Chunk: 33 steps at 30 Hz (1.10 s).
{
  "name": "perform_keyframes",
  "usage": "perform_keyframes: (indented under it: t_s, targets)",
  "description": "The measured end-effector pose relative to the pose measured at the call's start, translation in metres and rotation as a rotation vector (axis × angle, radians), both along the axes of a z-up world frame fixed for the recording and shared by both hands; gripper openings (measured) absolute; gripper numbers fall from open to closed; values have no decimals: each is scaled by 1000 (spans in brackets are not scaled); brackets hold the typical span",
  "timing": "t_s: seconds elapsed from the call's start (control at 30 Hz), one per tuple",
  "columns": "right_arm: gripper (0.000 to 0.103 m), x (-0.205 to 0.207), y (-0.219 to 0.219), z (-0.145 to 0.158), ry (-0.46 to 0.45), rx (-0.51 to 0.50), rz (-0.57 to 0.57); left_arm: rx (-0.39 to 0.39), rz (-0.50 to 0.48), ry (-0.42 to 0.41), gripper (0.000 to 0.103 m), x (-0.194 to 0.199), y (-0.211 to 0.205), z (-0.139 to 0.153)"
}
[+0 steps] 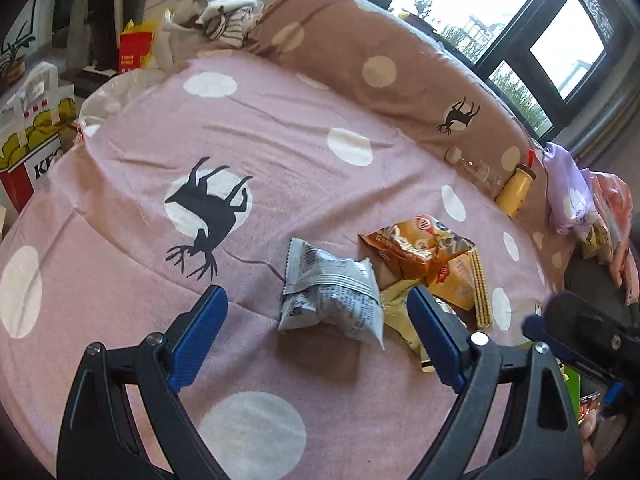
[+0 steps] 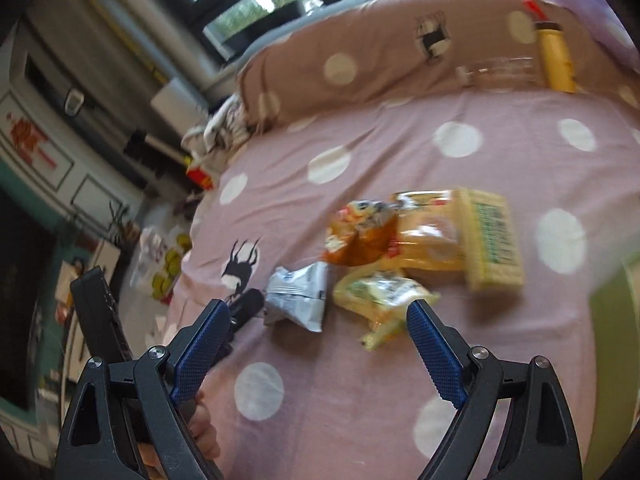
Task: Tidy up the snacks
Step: 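Grasp the white printed snack bag with the right gripper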
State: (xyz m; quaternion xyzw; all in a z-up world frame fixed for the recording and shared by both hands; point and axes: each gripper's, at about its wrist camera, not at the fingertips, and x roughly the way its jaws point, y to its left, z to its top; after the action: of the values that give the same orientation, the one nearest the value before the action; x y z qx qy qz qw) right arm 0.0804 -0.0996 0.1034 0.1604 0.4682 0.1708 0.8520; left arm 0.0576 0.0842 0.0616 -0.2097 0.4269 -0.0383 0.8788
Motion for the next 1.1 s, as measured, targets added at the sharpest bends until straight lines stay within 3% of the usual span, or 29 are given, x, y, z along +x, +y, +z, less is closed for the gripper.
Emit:
perform_keyframes:
  t_s: [0.23,0.37,0.47,0.63,0.8,1.1]
  targets:
    - [79,52,51,-39,170,-2,118,-54,-41,52,86,15,1,-19]
    - [78,64,64,-59,216,-42,125,-114,-62,97,68,22,1,-32]
    - [69,71,71,-72,243,-77,144,-185,-73,105,58,25,3,-39]
    - [57,70,68,-75,224,-99,141,-134,-99,92,51,21,-7,-31]
    - [56,58,62,-62,171,-68,149,-62,-122,46,50,5,-18,-11]
    - [56,5,33,-20,41,-59,84,-31,-196,-80,50,-38,-45,23]
